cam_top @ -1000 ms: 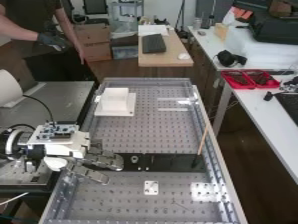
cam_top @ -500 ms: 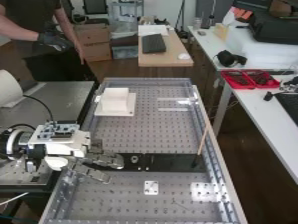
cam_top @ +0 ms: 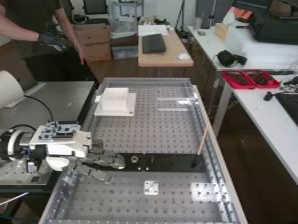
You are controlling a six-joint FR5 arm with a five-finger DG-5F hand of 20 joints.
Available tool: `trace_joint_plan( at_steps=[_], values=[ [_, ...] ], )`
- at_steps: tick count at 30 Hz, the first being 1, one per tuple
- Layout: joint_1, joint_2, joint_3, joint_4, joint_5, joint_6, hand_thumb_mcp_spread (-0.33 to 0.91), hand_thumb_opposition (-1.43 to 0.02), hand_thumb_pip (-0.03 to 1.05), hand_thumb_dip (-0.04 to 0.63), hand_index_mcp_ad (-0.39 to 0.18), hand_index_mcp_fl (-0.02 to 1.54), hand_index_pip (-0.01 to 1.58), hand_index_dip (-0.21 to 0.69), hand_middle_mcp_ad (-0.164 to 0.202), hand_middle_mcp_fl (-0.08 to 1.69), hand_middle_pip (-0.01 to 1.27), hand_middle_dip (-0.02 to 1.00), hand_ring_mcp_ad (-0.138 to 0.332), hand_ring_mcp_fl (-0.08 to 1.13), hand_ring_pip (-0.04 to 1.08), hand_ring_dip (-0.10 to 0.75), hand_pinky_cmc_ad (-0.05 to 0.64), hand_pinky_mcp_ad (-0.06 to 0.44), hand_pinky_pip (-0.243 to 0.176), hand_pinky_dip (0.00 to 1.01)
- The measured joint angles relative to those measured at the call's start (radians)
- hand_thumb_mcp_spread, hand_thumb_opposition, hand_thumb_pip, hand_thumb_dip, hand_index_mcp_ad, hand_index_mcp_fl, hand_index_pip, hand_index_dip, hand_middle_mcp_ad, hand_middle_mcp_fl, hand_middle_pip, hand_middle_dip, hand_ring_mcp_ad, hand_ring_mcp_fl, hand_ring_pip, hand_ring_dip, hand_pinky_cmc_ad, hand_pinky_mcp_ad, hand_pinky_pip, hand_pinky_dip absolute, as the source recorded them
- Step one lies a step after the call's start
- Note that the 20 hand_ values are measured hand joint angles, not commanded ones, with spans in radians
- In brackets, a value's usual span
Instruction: Grab the smaller nut and place it in the white container
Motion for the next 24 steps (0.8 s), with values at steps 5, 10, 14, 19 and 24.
trace_joint_plan(
  at_steps=[5,10,14,19,24],
  values=[
    [0.0,0.0,0.001,-0.001,-0.003,0.0,0.43,-0.88,0.72,0.253,-0.131,0.15,1.47,0.333,0.066,0.17,0.12,0.24,0.122,0.0,0.09,0.091,0.328,0.278,-0.028,0.14],
    [-0.002,0.001,0.002,-0.009,-0.004,-0.005,0.43,-0.89,0.72,0.253,-0.134,0.15,1.47,0.333,0.068,0.19,0.12,0.24,0.117,0.0,0.09,0.091,0.328,0.278,-0.028,0.14],
    [-0.002,0.002,-0.001,-0.006,-0.004,-0.003,0.43,-0.89,0.72,0.253,-0.133,0.15,1.47,0.333,0.068,0.19,0.12,0.24,0.113,0.0,0.09,0.091,0.318,0.278,-0.028,0.14],
    [-0.002,0.001,-0.005,0.005,-0.004,0.004,0.46,-0.89,0.72,0.253,-0.138,0.17,1.47,0.328,0.068,0.19,0.12,0.24,0.113,0.0,0.09,0.093,0.316,0.278,-0.028,0.14],
    [0.0,-0.001,-0.007,0.011,-0.006,0.0,0.47,-0.9,0.72,0.262,-0.136,0.21,1.47,0.325,0.068,0.2,0.12,0.24,0.113,0.0,0.09,0.093,0.316,0.278,-0.028,0.14]
  ],
)
